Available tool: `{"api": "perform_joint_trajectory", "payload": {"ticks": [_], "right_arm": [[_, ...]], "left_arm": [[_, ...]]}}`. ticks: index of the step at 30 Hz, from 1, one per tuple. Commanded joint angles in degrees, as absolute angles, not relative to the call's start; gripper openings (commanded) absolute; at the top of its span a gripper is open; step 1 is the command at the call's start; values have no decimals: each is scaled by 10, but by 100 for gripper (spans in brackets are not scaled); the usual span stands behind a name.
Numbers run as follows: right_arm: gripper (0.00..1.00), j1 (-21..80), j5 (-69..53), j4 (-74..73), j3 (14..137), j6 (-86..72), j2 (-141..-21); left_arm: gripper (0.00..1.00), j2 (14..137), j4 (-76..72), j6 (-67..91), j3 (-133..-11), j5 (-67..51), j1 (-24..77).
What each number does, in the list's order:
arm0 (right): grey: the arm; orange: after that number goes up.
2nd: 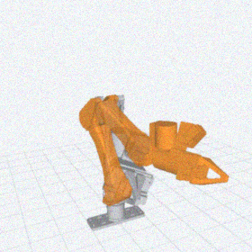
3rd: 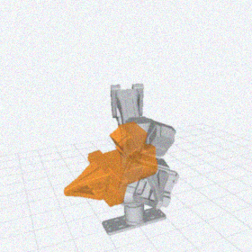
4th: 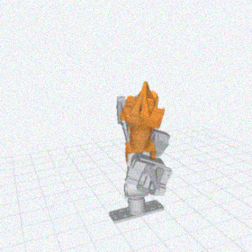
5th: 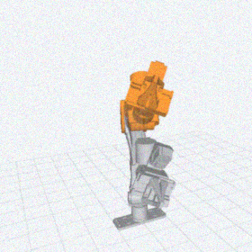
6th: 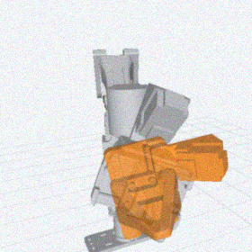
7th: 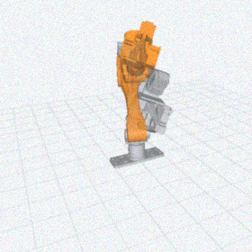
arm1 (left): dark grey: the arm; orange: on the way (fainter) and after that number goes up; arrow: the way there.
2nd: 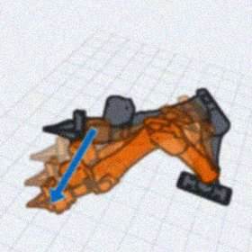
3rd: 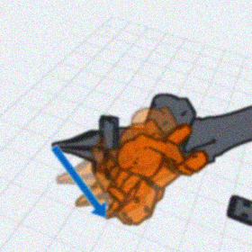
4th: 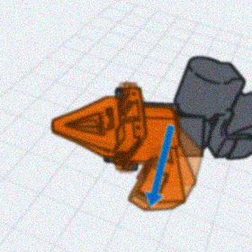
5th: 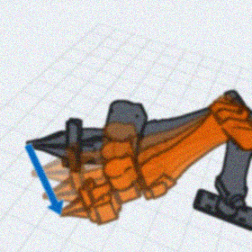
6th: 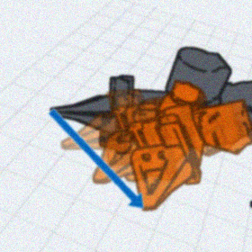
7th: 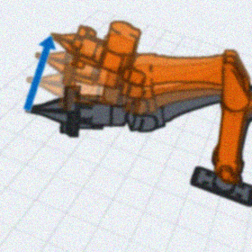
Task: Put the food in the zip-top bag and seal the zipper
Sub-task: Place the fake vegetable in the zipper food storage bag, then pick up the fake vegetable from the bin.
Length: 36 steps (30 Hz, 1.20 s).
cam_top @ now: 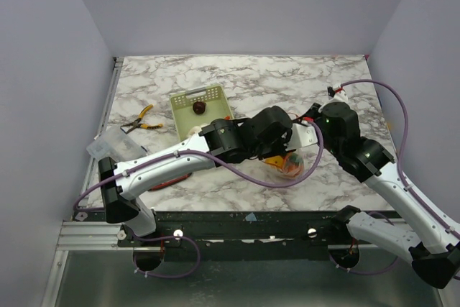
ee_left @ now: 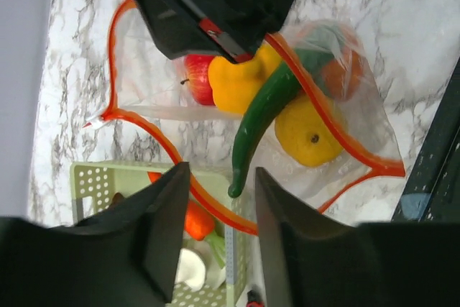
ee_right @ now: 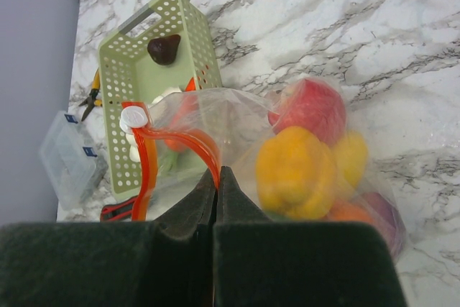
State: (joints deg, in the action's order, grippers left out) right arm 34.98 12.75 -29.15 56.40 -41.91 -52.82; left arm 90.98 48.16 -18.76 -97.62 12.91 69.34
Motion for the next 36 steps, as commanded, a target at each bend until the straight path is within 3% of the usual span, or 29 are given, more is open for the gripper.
{"api": "perform_joint_trajectory", "payload": {"ticks": [1, 3, 10, 16, 19, 22, 25, 31, 36], "right_arm": [[1, 353, 126, -273, 574, -415, -522], [1, 353, 130, -274, 571, -414, -519], [1, 353, 137, -273, 568, -412, -516], [1, 353, 132, -268, 564, -412, -517], [0, 353, 134, -273, 565, -413, -515], [1, 353, 135, -275, 567, -414, -512], [1, 353, 134, -276, 567, -415, -510], [1, 353, 128, -273, 567, -415, -514], [1, 353, 128, -272, 565, -415, -515]], "left_arm": [[52, 836, 386, -103, -931, 110, 657], [59, 782, 340, -60, -876, 90, 623], [68, 638, 256, 83, -693, 51, 475], [71, 660, 240, 157, -602, 22, 359], [69, 729, 258, 175, -611, 2, 318], [60, 806, 288, 175, -647, 5, 304], [57, 888, 327, 178, -705, 13, 301], [48, 960, 326, 170, -755, 14, 308], [46, 1023, 359, 154, -802, 24, 324]]}}
